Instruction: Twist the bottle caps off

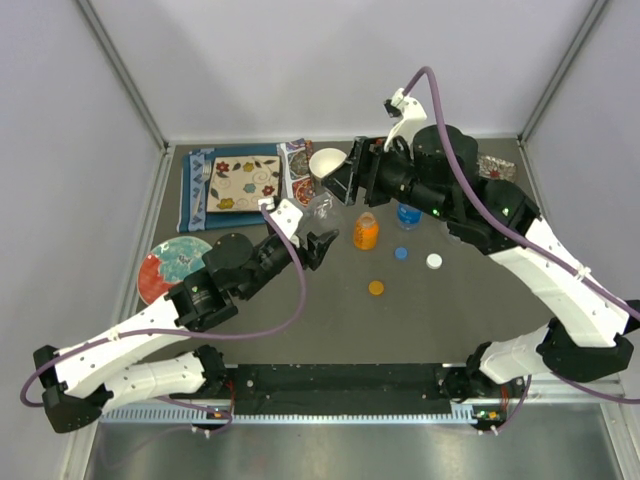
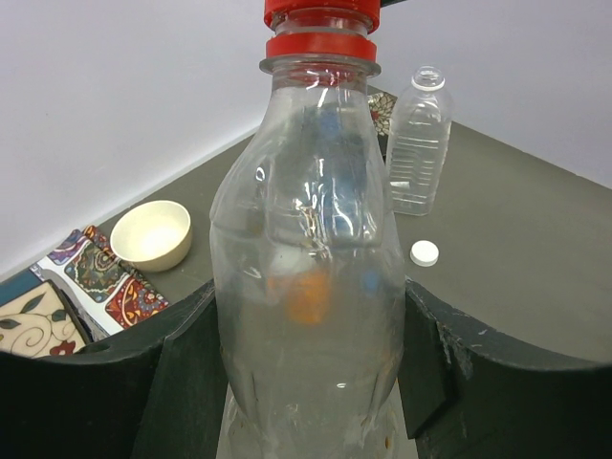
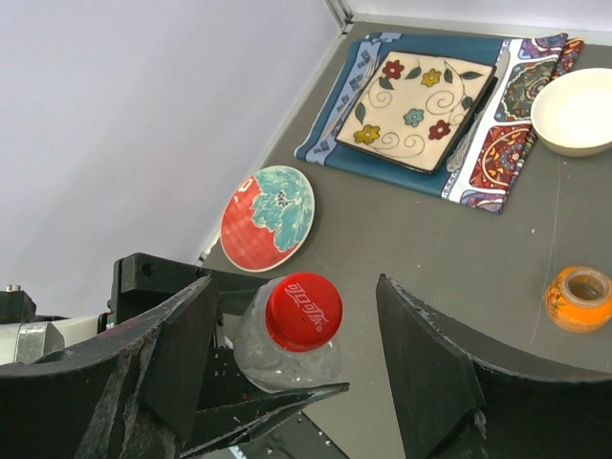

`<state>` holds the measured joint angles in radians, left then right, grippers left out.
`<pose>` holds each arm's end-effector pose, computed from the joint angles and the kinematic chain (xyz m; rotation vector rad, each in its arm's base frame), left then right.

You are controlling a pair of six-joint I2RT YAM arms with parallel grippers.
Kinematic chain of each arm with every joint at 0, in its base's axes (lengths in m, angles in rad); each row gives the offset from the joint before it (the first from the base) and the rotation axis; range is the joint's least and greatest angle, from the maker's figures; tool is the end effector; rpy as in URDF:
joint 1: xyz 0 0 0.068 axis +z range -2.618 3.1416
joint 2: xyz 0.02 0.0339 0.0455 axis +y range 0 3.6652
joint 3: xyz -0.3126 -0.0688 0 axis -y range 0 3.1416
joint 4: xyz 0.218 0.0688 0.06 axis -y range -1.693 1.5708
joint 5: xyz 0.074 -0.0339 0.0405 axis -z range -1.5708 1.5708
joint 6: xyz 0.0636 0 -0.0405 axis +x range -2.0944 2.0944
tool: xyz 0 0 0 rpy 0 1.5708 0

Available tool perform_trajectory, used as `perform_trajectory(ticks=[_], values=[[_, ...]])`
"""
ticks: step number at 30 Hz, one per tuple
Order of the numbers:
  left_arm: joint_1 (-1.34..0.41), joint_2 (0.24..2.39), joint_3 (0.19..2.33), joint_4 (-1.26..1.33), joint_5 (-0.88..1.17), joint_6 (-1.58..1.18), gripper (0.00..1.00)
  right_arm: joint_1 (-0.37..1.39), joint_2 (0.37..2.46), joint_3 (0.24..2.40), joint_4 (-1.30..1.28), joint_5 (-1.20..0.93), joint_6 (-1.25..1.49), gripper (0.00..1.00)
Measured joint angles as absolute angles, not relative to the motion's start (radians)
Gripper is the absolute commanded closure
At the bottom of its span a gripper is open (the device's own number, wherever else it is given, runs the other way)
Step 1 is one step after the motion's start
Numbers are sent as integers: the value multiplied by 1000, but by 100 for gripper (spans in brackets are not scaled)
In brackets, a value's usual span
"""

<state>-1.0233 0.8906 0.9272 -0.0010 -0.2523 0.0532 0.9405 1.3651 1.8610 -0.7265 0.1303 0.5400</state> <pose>0.1044 -0.1408 0.4293 0.6202 1.4365 -0.5755 0.1557 0.1993 0.5447 -0.2814 1.8797 0.9230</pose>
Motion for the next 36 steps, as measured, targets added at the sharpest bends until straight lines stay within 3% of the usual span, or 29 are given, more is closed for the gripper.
perform_trajectory(ticks=[5, 12, 15, 18, 19, 23, 32, 36], values=[[-1024, 891, 925, -1, -255, 56, 62, 941, 1367, 1861, -726, 130, 540, 41], [-1024, 885, 917, -1, -256, 56, 62, 941, 1387, 1860, -726, 129, 540, 44], [-1024, 884, 914, -1, -256, 56, 62, 941, 1391, 1859, -726, 128, 542, 53], [-1024, 881, 911, -1, -257, 56, 62, 941, 1391, 1859, -725, 126, 545, 76], [-1024, 879, 909, -1, -257, 55, 62, 941, 1391, 1859, -725, 126, 541, 89], [-1024, 865, 907, -6, -263, 53, 62, 940, 1390, 1854, -714, 123, 538, 100], [-1021, 841, 908, -19, -216, 17, 61, 937, 1371, 1837, -680, 21, 476, 100], [-968, 819, 912, -27, -53, -44, 63, 932, 1351, 1837, -672, -77, 406, 100]])
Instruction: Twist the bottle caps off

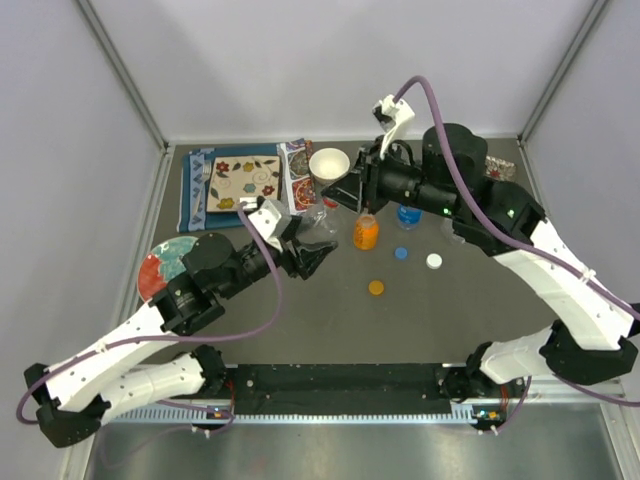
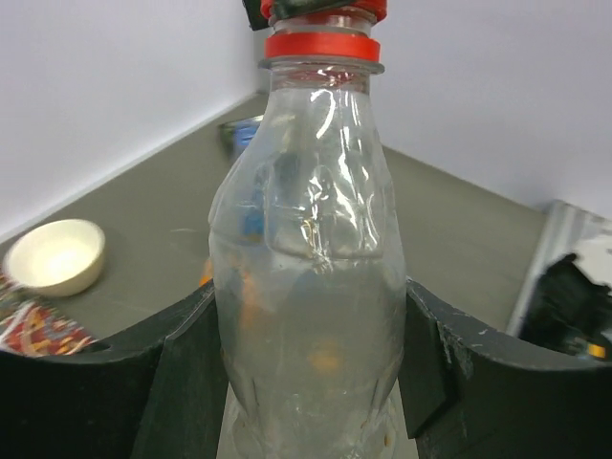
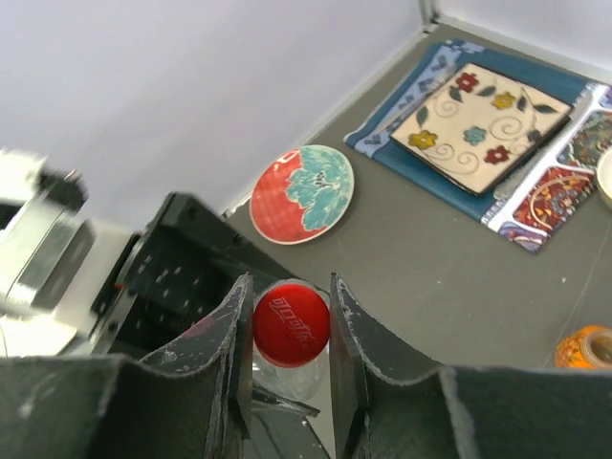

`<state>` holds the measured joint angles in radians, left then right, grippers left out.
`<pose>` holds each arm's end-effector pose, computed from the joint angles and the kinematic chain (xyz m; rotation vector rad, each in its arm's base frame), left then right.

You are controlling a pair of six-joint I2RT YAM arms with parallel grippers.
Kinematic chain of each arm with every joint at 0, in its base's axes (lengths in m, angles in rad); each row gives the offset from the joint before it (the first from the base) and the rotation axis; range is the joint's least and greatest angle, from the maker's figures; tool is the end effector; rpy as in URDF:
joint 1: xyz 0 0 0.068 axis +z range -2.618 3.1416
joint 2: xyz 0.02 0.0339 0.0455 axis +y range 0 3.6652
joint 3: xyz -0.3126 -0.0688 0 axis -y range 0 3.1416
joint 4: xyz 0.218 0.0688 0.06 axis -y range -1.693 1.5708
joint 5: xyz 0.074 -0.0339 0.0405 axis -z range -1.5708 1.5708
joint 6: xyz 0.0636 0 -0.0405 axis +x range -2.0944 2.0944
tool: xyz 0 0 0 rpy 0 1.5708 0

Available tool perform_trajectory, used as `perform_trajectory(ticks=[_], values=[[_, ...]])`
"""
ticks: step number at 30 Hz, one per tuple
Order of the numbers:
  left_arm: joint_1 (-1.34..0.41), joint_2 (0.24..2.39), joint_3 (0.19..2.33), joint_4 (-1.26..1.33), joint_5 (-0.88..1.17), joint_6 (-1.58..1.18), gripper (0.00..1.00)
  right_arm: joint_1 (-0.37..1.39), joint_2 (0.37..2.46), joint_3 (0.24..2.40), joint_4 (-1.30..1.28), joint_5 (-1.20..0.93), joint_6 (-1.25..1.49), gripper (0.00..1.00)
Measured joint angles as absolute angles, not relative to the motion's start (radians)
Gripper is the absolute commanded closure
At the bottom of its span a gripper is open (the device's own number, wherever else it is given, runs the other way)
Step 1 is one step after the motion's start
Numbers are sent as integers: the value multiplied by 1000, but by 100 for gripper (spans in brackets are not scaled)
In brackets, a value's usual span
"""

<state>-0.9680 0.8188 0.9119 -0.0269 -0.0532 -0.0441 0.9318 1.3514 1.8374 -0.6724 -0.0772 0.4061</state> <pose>0.0907 -0.1259 0.4309 0.6529 1.4104 -0.7685 0.1462 0.2050 0.5480 -0.5452 1.7952 1.0209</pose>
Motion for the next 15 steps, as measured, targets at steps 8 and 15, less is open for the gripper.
perform_trajectory(ticks=[8, 15], values=[[-717, 877, 935, 141, 696, -363, 61, 931, 1269, 1830, -635, -355, 208, 100], [-693, 1028, 936, 584, 1124, -753, 59, 931, 1163, 1773, -617, -577, 68, 100]])
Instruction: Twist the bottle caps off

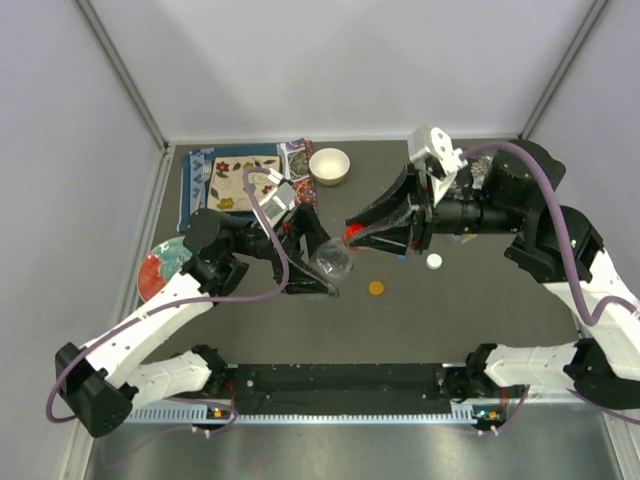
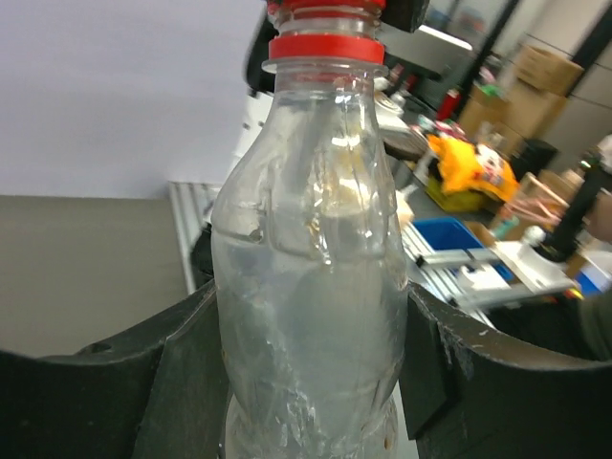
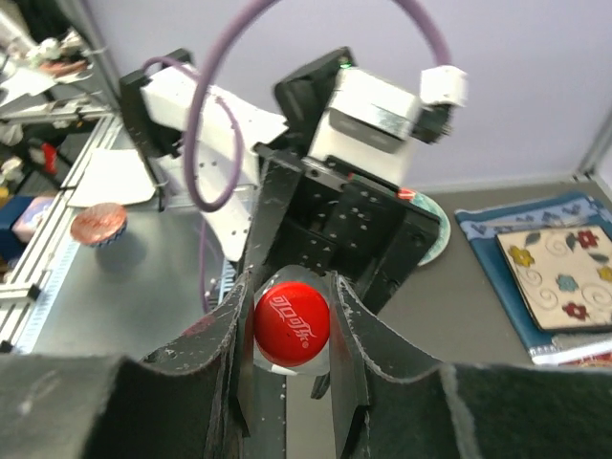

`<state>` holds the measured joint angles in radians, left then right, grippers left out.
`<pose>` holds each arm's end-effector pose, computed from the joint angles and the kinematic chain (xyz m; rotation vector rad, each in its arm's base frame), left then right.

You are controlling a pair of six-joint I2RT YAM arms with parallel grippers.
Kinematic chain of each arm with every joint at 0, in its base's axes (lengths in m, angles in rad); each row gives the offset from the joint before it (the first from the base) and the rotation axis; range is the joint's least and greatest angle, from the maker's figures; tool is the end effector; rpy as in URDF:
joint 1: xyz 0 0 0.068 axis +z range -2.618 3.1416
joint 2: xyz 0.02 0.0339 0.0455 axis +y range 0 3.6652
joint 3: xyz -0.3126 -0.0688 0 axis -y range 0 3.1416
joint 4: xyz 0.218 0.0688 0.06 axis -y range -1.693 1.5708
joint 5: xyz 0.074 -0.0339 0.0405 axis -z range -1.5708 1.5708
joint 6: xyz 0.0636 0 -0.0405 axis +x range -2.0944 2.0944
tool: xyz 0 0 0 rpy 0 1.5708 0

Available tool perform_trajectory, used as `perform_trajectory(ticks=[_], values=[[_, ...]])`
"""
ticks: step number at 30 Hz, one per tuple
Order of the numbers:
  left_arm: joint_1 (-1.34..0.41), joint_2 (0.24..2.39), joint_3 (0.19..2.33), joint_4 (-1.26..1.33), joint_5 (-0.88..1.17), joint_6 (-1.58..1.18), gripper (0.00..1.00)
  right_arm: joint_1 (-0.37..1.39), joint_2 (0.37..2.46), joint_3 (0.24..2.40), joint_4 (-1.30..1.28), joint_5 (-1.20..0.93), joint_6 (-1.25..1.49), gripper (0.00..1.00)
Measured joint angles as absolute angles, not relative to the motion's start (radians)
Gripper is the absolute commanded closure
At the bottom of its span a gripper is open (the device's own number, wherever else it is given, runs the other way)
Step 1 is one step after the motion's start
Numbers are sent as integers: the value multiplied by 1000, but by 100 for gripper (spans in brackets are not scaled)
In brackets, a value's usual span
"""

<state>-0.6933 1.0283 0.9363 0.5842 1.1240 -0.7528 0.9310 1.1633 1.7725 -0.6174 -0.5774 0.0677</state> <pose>0.0946 -0.1532 0.4689 1.1431 1.1529 -1.7646 0.0724 0.1554 0.5734 -1.1311 1.2945 1.2131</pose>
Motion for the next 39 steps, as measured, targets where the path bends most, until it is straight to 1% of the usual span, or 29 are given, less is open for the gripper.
perform_trajectory(ticks=[7, 13, 17, 21, 25, 30, 33, 36, 39], values=[[-695, 1116, 936, 907, 1290, -1028, 59, 931, 1133, 1733, -592, -748, -3, 100], [-701, 1176, 936, 1113, 1346, -1182, 58, 931, 1136, 1728, -593, -839, -51, 100], [-702, 1189, 936, 1172, 1363, -1229, 59, 931, 1139, 1728, -597, -867, -72, 100], [-700, 1183, 936, 1120, 1363, -1176, 59, 931, 1139, 1734, -610, -854, -79, 100], [-671, 1140, 937, 917, 1315, -1018, 59, 932, 1114, 1737, -622, -696, -68, 100], [-627, 1090, 937, 617, 1164, -801, 59, 936, 988, 1704, -571, -428, -37, 100], [-627, 1082, 937, 500, 1103, -713, 59, 938, 907, 1647, -498, -221, -17, 100], [-627, 1063, 937, 365, 1016, -617, 58, 940, 871, 1570, -438, 42, 14, 100], [-627, 1011, 937, 223, 898, -521, 58, 940, 869, 1406, -391, 284, 70, 100]])
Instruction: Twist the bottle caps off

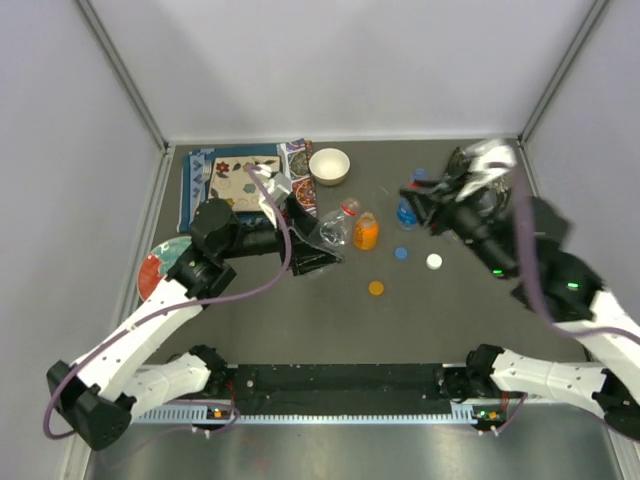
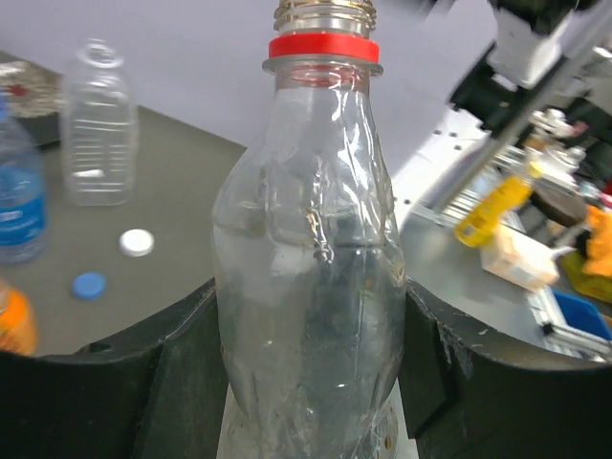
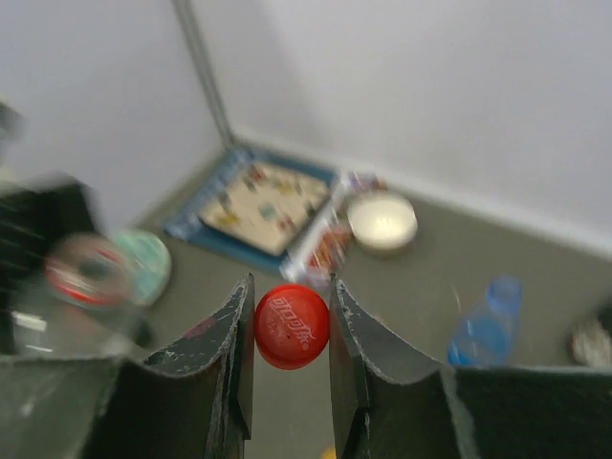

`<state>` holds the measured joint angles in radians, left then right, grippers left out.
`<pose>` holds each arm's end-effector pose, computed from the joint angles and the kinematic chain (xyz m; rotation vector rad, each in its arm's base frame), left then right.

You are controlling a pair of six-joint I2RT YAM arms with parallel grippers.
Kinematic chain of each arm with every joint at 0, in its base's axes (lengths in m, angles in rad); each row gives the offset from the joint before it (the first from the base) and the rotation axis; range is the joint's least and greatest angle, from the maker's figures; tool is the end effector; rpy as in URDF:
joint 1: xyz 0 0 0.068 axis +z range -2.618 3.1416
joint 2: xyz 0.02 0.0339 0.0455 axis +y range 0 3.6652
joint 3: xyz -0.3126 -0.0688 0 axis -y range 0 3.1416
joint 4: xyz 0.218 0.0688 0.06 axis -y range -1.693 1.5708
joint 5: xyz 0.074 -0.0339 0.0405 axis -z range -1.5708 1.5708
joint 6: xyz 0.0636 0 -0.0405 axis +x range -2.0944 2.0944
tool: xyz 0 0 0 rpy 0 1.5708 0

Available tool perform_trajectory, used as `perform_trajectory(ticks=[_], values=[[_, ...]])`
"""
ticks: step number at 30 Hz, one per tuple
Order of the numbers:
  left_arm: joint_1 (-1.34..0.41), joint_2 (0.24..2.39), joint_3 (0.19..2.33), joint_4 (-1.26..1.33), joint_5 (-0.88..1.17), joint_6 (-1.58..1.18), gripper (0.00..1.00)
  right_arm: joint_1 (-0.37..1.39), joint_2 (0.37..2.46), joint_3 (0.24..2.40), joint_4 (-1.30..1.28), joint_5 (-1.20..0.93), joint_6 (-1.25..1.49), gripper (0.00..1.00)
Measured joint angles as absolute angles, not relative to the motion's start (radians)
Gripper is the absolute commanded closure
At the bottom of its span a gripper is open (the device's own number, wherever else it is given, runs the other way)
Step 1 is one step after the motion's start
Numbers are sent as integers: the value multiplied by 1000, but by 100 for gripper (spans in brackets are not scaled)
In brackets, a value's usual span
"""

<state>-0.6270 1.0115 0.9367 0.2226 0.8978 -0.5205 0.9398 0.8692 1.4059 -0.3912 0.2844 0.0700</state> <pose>0.1234 -0.1508 0.4387 0.9015 1.4290 -1.5254 0.0784 0.0771 0.5349 -0.3908 1.4080 0.6263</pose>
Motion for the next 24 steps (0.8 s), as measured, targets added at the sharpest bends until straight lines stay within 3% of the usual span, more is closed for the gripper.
perform_trajectory(ticks=[3, 10, 24], values=[[-627, 925, 929, 110, 770, -436, 58, 938, 908, 1205, -405, 418, 157, 100], [-627, 732, 903, -36, 572, -313, 58, 937, 1077, 894, -443, 479, 373, 100], [-627, 615, 803, -124, 463, -281, 57, 947, 1295, 732, -271, 437, 548, 100]])
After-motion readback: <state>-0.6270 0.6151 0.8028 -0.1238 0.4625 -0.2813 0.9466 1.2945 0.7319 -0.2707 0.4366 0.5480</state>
